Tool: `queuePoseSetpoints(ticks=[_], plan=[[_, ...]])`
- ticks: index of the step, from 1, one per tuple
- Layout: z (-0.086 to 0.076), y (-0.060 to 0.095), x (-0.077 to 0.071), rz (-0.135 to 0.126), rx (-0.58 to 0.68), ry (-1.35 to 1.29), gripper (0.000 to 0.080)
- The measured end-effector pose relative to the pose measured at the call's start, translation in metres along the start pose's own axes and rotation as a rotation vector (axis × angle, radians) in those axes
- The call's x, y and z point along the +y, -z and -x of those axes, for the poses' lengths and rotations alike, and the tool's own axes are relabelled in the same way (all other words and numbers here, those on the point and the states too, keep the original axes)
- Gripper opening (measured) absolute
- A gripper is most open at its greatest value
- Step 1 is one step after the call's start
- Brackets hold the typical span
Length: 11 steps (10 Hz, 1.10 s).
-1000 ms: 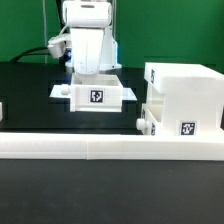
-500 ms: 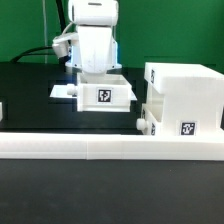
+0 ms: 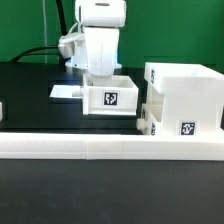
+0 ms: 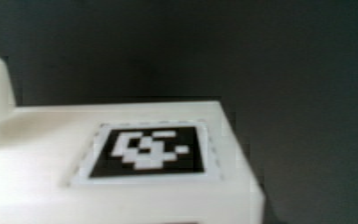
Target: Assemble drawer
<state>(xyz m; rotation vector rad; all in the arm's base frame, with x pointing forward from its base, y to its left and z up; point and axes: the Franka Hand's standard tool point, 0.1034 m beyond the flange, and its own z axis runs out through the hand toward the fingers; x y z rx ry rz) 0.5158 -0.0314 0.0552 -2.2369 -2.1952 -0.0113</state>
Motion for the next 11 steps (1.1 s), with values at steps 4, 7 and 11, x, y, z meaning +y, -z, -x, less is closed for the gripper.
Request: queuePoseSetpoints(ticks=[4, 7, 11], plan=[[-0.008, 0.005, 0.023, 0.005, -0.003, 0.024, 0.0042], [-0.013, 0.003, 0.024, 0.004, -0.005, 0.021, 0.0042], [-0.015, 0.004, 0.030, -0.005, -0.006, 0.033, 0.0042]])
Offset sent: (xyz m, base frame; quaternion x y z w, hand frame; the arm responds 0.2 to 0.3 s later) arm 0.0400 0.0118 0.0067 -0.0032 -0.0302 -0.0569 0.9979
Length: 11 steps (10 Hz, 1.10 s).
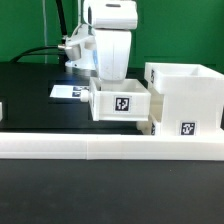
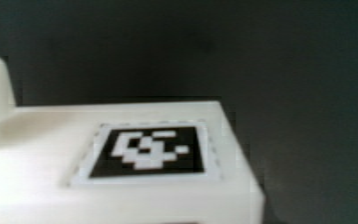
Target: Assemble drawer
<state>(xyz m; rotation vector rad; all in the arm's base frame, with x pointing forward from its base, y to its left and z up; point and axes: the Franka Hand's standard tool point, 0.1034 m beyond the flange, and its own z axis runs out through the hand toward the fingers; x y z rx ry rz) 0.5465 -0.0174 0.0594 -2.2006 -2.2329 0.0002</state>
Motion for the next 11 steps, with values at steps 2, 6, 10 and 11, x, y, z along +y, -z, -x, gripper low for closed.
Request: queuePoseSetpoints(ticks=[2, 6, 10, 11], plan=[[-0.0047, 0.0007, 0.0021, 0.003, 0.001, -0.007, 0.0042], [-0.0094, 0.0010, 0.0024, 0.004, 0.003, -0.019, 0.0042], [-0.0101, -0.0015, 0.0012, -0.001, 0.004, -0.025, 0.0042], [-0.0099, -0.0020, 0.0008, -0.001, 0.004, -0.024, 0.0042]])
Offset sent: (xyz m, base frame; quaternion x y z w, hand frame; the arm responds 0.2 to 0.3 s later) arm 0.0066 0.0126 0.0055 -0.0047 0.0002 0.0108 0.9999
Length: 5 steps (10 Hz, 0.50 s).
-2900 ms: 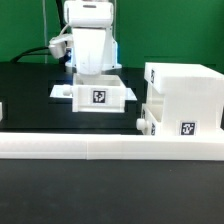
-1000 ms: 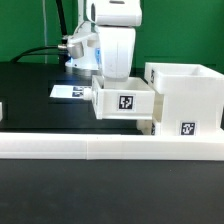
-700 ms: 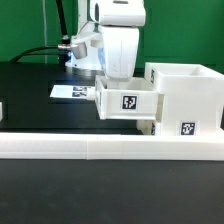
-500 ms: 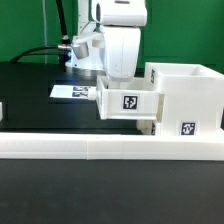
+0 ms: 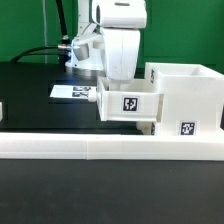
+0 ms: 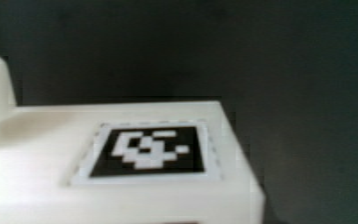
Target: Assemble drawer
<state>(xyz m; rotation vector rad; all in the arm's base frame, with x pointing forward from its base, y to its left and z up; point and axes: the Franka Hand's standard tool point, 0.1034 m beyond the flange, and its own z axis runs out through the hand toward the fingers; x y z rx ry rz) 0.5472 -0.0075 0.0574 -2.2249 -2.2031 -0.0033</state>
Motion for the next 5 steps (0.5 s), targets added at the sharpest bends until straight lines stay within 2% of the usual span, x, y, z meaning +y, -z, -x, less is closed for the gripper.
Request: queuePoseSetpoints(ticks=[1, 2, 5], plan=[[0.0010, 0.0002, -0.0005, 0.000, 0.000, -0.001, 0.0042], [0.0017, -0.0009, -0.0031, -0.020, -0.003, -0.002, 0.0042], [0.0016, -0.0036, -0.0049, -0.024, -0.002, 0.000, 0.0042]])
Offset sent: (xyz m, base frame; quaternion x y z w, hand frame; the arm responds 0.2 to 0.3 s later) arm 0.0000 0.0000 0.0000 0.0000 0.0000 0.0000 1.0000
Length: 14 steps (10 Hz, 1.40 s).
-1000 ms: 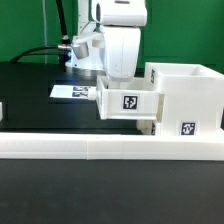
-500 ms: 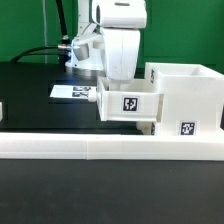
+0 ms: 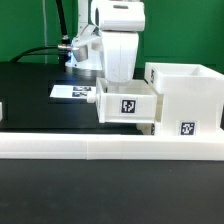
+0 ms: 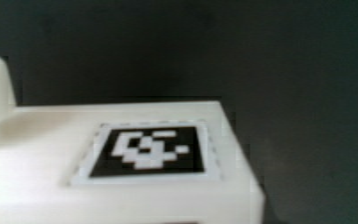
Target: Assemble drawer
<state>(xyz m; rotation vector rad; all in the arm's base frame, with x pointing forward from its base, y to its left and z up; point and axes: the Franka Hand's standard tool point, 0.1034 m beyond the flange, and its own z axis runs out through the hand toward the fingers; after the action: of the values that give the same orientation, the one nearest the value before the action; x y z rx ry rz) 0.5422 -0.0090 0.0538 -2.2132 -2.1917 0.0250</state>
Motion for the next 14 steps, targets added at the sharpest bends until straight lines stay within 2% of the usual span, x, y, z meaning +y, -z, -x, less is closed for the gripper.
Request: queuePoseSetpoints(ticks=[5, 8, 12, 14], plan=[[0.0003, 0.0014, 0.0001, -0.005, -0.001, 0.011, 0.0042], [-0.0011, 0.0052, 0.0018, 0.005, -0.001, 0.027, 0.0042], [-0.0005, 0.0030, 0.0010, 0.001, 0.000, 0.023, 0.0042], [-0.0071, 0.0037, 0.0025, 0.000, 0.001, 0.029, 0.0042]])
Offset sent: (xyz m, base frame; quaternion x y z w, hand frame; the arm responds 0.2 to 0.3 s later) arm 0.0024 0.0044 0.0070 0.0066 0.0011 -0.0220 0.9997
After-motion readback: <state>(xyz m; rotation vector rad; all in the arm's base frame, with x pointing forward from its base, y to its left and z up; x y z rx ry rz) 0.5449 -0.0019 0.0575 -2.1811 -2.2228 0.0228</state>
